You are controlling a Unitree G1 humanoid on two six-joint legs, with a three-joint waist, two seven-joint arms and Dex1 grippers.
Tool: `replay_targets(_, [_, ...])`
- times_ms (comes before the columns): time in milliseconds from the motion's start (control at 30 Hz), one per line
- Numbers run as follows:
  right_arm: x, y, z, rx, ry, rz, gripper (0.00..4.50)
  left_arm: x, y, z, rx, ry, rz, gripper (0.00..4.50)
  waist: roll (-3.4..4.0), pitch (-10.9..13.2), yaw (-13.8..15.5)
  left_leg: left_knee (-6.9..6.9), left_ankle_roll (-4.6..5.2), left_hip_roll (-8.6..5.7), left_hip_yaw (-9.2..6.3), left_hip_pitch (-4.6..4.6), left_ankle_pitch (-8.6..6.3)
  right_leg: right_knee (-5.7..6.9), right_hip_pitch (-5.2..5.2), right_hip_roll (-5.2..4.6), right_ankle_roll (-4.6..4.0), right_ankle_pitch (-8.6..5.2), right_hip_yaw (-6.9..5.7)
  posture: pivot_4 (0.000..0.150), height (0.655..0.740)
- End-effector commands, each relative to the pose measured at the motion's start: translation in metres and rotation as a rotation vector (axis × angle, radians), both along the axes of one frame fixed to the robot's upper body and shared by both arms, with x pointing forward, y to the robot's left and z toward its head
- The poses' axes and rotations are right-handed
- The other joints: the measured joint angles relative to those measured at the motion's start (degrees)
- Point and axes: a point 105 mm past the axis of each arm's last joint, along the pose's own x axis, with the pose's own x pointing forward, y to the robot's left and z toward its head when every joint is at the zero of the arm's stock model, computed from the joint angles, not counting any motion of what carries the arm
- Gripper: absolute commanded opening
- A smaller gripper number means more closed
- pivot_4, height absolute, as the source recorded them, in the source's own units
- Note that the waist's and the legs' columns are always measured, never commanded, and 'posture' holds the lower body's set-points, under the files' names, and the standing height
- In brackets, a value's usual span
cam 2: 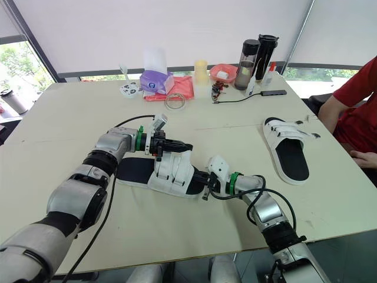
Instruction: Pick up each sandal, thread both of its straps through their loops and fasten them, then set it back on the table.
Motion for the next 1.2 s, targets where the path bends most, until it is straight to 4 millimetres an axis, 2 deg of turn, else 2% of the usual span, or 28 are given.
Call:
replay_targets(33, [-0.019,-0.021,-0.064,-0.163,0.209,-0.068,0.00,0.004,0.007,-0.001,0.062,-0.041,0.007,0.10,-0.01,-0.01,0.00,0.00,0.00,0.00,0.00,0.05,0.00,0.00,0.06,0.00,0.00,0.00,0.00,0.150,0.7400])
replay_targets(267, [-0.019,-0.019,-0.064,-0.162,0.207,-0.066,0.00,0.003,0.014,-0.017,0.140,-0.055,0.005,0.10,-0.01,-0.01,-0.02,-0.03,-0.11,0.00,-0.01,0.39,-0.08,-0.05,0.42,-0.01,0.04,-0.05,0.00,0.150,0.7400])
replay_targets(300, [-0.019,-0.019,-0.064,-0.162,0.207,-0.065,0.00,0.002,0.014,-0.018,0.143,-0.047,0.003,0.36,-0.01,-0.01,-0.02,-0.05,-0.12,0.00,-0.01,0.46,-0.08,-0.06,0.49,-0.02,0.05,-0.06,0.00,0.150,0.7400])
replay_targets(367, [-0.019,-0.019,-0.064,-0.163,0.206,-0.064,0.00,0.002,0.013,-0.017,0.134,-0.033,0.004,0.97,-0.01,-0.01,-0.05,-0.09,-0.16,0.01,-0.01,0.61,-0.11,-0.11,0.65,-0.02,-0.05,-0.16,0.00,0.150,0.7400])
replay_targets(467, [-0.019,-0.019,-0.064,-0.163,0.206,-0.063,0.00,0.005,0.013,-0.011,0.106,-0.034,0.031,2.35,-0.01,-0.01,-0.06,-0.10,-0.16,0.00,-0.02,0.62,-0.12,-0.12,0.67,-0.03,-0.03,-0.19,0.00,0.150,0.7400])
replay_targets(600, [-0.019,-0.019,-0.064,-0.166,0.208,-0.060,0.00,0.014,0.016,0.004,0.051,-0.061,0.090,4.46,-0.01,0.00,-0.06,-0.10,-0.16,0.00,-0.03,0.62,-0.12,-0.12,0.67,-0.03,0.05,-0.16,0.00,0.150,0.7400])
replay_targets(667, [-0.019,-0.019,-0.064,-0.166,0.209,-0.060,0.00,0.019,0.019,0.018,-0.001,-0.076,0.119,4.46,-0.03,0.01,-0.07,-0.10,-0.16,0.00,-0.03,0.62,-0.12,-0.12,0.66,-0.03,0.06,-0.15,0.00,0.150,0.7400])
replay_targets(767, [-0.017,-0.022,-0.059,-0.158,0.178,-0.078,0.00,0.030,0.030,0.061,-0.145,-0.170,0.209,4.46,-0.10,0.12,-0.11,-0.10,-0.16,0.00,-0.04,0.60,-0.12,-0.12,0.64,-0.03,0.08,-0.15,0.00,0.150,0.7400])
replay_targets(833, [-0.014,-0.023,-0.049,-0.126,0.146,-0.099,0.00,0.034,0.039,0.082,-0.212,-0.281,0.279,4.46,-0.12,0.16,-0.05,-0.12,-0.17,0.00,-0.08,0.57,-0.13,-0.11,0.61,-0.03,0.09,-0.14,0.00,0.150,0.7400])
replay_targets(900, [-0.013,-0.024,-0.034,-0.092,0.099,-0.116,0.00,0.032,0.048,0.093,-0.251,-0.354,0.360,4.46,-0.07,0.19,0.04,-0.15,-0.18,-0.02,-0.10,0.54,-0.13,-0.12,0.60,-0.06,0.18,-0.15,0.00,0.150,0.7400])
replay_targets(1067, [-0.014,-0.028,0.008,0.029,0.016,-0.186,0.00,0.009,0.058,0.079,-0.208,-0.432,0.487,4.46,0.22,0.33,0.27,-0.19,-0.11,-0.26,-0.07,0.47,-0.30,-0.09,0.52,-0.31,0.35,-0.19,0.10,0.150,0.7400])
replay_targets(1200, [-0.014,-0.033,0.037,0.079,-0.054,-0.241,0.00,-0.012,0.061,0.062,-0.199,-0.426,0.602,4.46,0.20,0.56,0.77,0.07,-0.08,-0.34,-0.08,-0.62,-0.31,0.26,-0.65,-0.29,0.37,-0.13,0.21,0.150,0.7400])
